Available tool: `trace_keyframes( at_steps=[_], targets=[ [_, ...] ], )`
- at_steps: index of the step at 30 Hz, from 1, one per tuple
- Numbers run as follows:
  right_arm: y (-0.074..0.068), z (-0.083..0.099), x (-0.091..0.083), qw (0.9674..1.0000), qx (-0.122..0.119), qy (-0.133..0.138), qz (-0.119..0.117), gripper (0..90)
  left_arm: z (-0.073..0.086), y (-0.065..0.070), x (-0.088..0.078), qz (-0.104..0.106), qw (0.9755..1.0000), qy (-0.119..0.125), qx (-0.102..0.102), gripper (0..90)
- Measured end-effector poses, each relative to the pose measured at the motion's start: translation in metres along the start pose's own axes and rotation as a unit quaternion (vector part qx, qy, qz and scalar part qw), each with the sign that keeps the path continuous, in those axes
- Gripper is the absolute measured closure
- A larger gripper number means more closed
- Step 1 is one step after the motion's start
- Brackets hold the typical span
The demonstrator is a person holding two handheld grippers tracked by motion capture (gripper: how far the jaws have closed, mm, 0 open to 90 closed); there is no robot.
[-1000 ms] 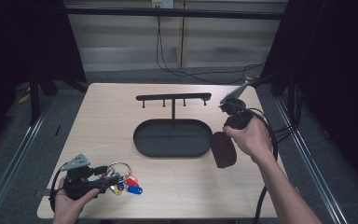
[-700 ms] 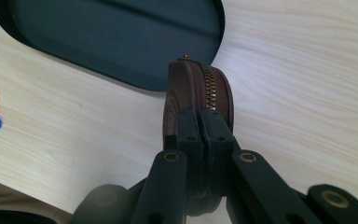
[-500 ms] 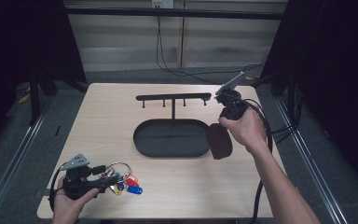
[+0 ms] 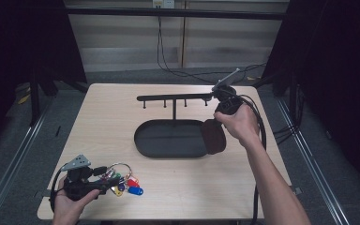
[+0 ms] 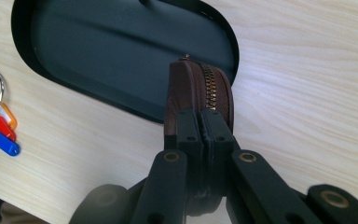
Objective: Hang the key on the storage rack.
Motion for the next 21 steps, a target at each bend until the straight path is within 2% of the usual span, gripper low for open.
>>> trace_keyframes(
  at_steps=[9, 13, 18, 21],
  targets=[
    [0.002, -0.013, 0.008, 0.9991, 0.015, 0.027, -0.027, 87.4, 0.000, 0.000, 0.000, 0.002, 1.0000, 0.000, -0.001, 24.1],
    [0.006, -0.017, 0.014, 0.9976, 0.030, 0.050, -0.038, 87.6, 0.000, 0.000, 0.000, 0.002, 1.0000, 0.000, -0.001, 24.1],
    [0.012, -0.018, 0.024, 0.9948, 0.052, 0.068, -0.055, 87.8, 0.000, 0.000, 0.000, 0.001, 1.0000, -0.001, 0.000, 24.1],
    [0.012, -0.019, 0.027, 0.9939, 0.056, 0.072, -0.062, 87.7, 0.000, 0.000, 0.000, 0.001, 1.0000, -0.002, 0.000, 24.2]
  ],
)
Point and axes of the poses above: each handheld gripper's, and its own axes: x roughly forward along the jaws, z roughly out of its underside, y roughly to its right, the point moved 6 cm from there along x, roughly forward along the jaws, and after that the axes turned 13 degrees about -x, right-handed, at the moved point
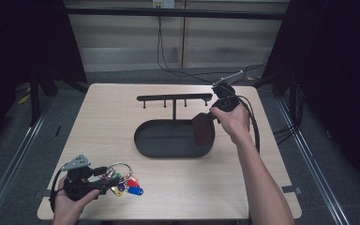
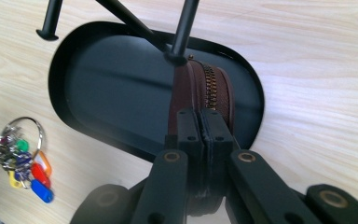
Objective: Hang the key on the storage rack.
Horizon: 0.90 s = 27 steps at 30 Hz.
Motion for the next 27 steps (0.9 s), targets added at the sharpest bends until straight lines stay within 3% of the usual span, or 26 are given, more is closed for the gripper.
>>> trace_keyframes(
  at_steps=[5, 6, 11, 16, 18, 19, 24, 27],
  targets=[
    [-0.004, -0.002, 0.013, 0.9994, 0.012, 0.008, -0.031, 87.8, 0.000, 0.000, -0.001, 0.001, 1.0000, 0.002, 0.000, 24.2],
    [-0.005, -0.002, 0.020, 0.9987, 0.016, 0.009, -0.047, 87.8, 0.000, 0.000, -0.001, -0.001, 1.0000, 0.002, 0.000, 24.2],
    [-0.004, 0.001, 0.035, 0.9970, 0.031, 0.011, -0.070, 87.8, 0.000, 0.000, -0.001, 0.001, 1.0000, 0.003, -0.001, 24.2],
    [0.005, 0.009, 0.050, 0.9926, 0.056, 0.025, -0.105, 87.9, 0.000, 0.000, -0.001, 0.001, 1.0000, 0.001, 0.000, 24.2],
    [0.007, 0.009, 0.051, 0.9918, 0.061, 0.032, -0.108, 87.9, 0.000, 0.000, 0.000, 0.001, 1.0000, -0.001, 0.001, 24.2],
    [0.010, 0.011, 0.055, 0.9898, 0.070, 0.037, -0.119, 87.9, 0.000, 0.000, -0.001, 0.001, 1.0000, -0.001, 0.003, 24.2],
    [0.015, 0.015, 0.061, 0.9897, 0.074, 0.040, -0.115, 87.8, 0.000, 0.000, -0.001, 0.001, 1.0000, 0.001, -0.001, 24.2],
    [0.020, 0.017, 0.062, 0.9913, 0.073, 0.035, -0.104, 87.2, 0.000, 0.000, -0.001, 0.000, 1.0000, 0.000, 0.000, 24.2]
  ],
)
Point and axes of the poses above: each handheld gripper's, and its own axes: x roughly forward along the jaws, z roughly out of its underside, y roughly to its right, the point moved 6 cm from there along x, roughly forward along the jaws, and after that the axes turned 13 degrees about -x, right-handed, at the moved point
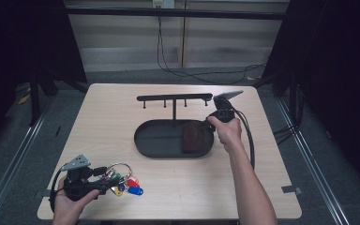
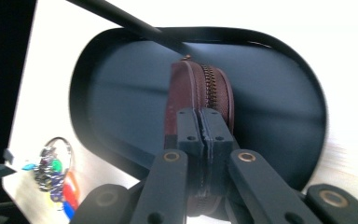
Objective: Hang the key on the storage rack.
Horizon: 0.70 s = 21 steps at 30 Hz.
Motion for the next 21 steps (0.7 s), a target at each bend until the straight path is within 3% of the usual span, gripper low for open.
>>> trace_keyframes(
  at_steps=[2, 8, 14, 21],
  targets=[
    [0.004, 0.002, 0.002, 0.9999, -0.002, -0.001, 0.013, 86.7, 0.000, 0.001, 0.000, 0.002, 1.0000, 0.000, 0.000, 24.2],
    [0.013, 0.006, 0.011, 0.9996, 0.009, 0.001, 0.025, 86.5, 0.000, 0.000, 0.000, 0.002, 1.0000, 0.001, -0.001, 24.2],
    [0.014, 0.007, 0.014, 0.9989, -0.001, -0.007, 0.047, 87.7, 0.000, 0.000, 0.000, 0.003, 1.0000, 0.000, -0.001, 24.3],
    [0.014, 0.009, 0.012, 0.9982, -0.024, -0.003, 0.056, 80.8, 0.000, -0.001, 0.000, 0.004, 1.0000, -0.002, -0.002, 24.7]
  ],
)
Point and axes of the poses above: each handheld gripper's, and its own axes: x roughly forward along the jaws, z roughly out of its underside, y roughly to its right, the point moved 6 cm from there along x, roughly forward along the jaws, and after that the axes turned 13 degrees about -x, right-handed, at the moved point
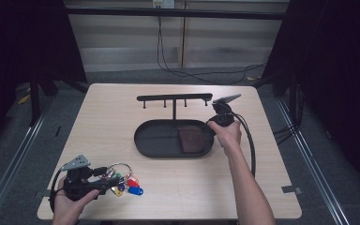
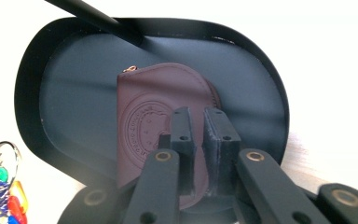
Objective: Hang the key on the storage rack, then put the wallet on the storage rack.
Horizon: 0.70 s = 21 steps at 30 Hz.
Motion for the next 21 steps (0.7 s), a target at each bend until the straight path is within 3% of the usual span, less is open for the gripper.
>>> trace_keyframes(
  at_steps=[2, 6, 11, 18, 21],
  targets=[
    [0.000, 0.000, -0.003, 0.9999, -0.008, 0.013, -0.001, 77.5, 0.000, 0.000, 0.000, 0.001, 1.0000, 0.000, -0.001, 24.7],
    [0.001, 0.004, -0.014, 0.9987, -0.031, 0.037, 0.018, 69.1, 0.001, 0.000, -0.001, -0.001, 1.0000, -0.001, -0.001, 24.9],
    [0.002, 0.015, -0.030, 0.9933, -0.068, 0.079, 0.050, 60.3, 0.001, 0.000, 0.000, -0.004, 1.0000, -0.002, 0.001, 25.2],
    [-0.001, 0.032, -0.043, 0.9883, -0.087, 0.101, 0.075, 38.7, 0.001, 0.000, 0.000, -0.005, 1.0000, 0.000, -0.003, 28.2],
    [-0.002, 0.040, -0.046, 0.9873, -0.088, 0.111, 0.072, 37.6, 0.001, -0.002, 0.001, -0.011, 0.9999, 0.000, -0.004, 30.7]
  ],
)
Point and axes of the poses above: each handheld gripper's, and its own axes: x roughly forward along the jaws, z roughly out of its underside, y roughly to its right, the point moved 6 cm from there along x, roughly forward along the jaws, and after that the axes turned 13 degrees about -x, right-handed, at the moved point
